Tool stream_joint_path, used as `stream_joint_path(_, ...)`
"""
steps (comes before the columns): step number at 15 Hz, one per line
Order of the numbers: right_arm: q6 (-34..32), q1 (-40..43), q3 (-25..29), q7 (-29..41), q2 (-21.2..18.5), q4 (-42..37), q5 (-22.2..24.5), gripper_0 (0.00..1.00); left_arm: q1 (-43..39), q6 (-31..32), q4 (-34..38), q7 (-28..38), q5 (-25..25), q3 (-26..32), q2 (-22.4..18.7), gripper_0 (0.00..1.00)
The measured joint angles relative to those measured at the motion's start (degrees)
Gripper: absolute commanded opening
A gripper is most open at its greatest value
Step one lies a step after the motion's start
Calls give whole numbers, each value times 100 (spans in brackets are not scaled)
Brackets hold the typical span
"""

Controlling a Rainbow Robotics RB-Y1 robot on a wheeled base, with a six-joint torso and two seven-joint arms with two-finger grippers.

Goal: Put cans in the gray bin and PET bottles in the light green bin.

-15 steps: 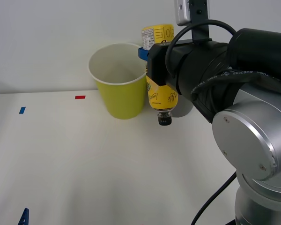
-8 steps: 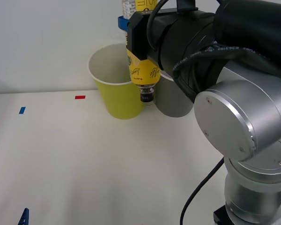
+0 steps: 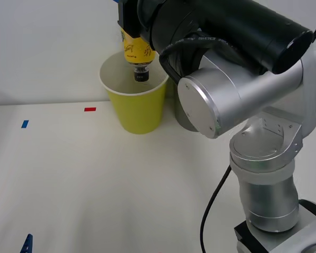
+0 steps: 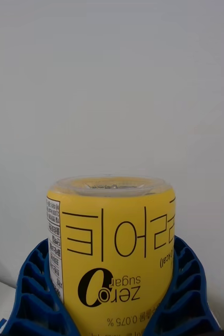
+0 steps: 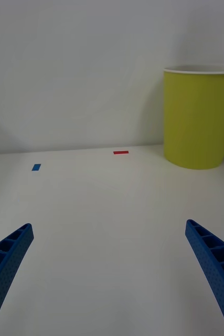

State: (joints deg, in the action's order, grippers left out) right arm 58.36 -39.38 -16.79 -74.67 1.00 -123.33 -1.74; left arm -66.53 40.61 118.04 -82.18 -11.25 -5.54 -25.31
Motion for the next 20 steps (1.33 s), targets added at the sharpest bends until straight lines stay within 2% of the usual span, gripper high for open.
stream_joint_path(4, -1160, -124, -20, 22, -56, 868, 20, 0, 0, 0, 0, 0, 0, 0, 0, 100)
stream_joint_path(7, -1679, -181, -50, 66, -132, 1286, 109, 0, 0, 0, 0, 0, 0, 0, 0, 100)
stream_joint_path(15, -3376, -493, -74, 193, -182, 2870, 646, 0, 0, 0, 0, 0, 0, 0, 0, 100)
stream_joint_path(20, -3716, -616, -71, 301, -313, 3294, 776, 0, 0, 0, 0, 0, 0, 0, 0, 100)
